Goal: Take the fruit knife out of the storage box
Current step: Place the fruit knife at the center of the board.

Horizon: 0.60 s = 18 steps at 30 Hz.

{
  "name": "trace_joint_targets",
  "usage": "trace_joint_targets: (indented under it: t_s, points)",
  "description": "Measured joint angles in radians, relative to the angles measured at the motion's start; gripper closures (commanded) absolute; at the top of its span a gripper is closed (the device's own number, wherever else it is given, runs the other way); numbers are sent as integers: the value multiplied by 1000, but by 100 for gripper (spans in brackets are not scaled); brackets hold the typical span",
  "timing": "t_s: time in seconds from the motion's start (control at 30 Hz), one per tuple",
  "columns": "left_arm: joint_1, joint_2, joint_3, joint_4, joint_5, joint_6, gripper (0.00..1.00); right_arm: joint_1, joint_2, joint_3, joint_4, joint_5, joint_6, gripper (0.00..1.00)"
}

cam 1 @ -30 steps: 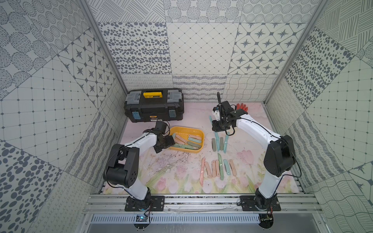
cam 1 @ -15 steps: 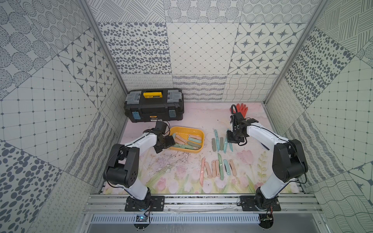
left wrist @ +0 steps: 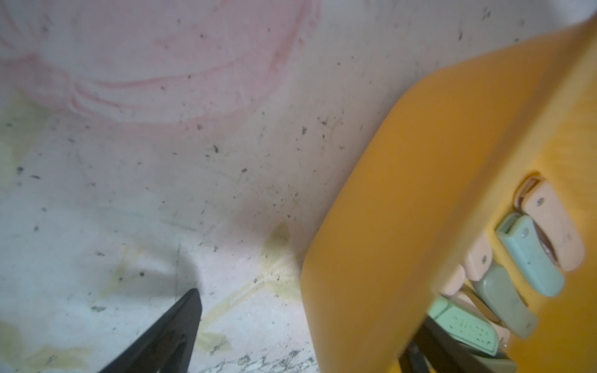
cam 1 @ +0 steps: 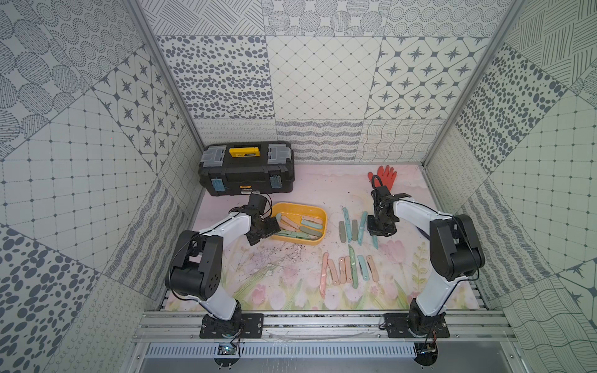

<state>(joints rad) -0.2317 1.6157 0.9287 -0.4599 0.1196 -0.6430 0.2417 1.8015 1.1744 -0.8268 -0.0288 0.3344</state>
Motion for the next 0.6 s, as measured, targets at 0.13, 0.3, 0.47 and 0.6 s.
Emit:
trace_joint_targets:
  t_s: [0.13, 0.3, 0.47, 0.6]
  points:
    - [2, 0, 0, 0, 0, 0, 11, 0, 40, 13, 10, 7, -4, 83]
    - [3, 0, 0, 0, 0, 0, 11, 0, 49, 23, 18, 12, -10, 83]
    - [3, 0, 0, 0, 0, 0, 11, 1, 60, 37, 15, 14, -20, 83]
    - [3, 0, 0, 0, 0, 0, 11, 13, 83, 67, 18, 19, -31, 83]
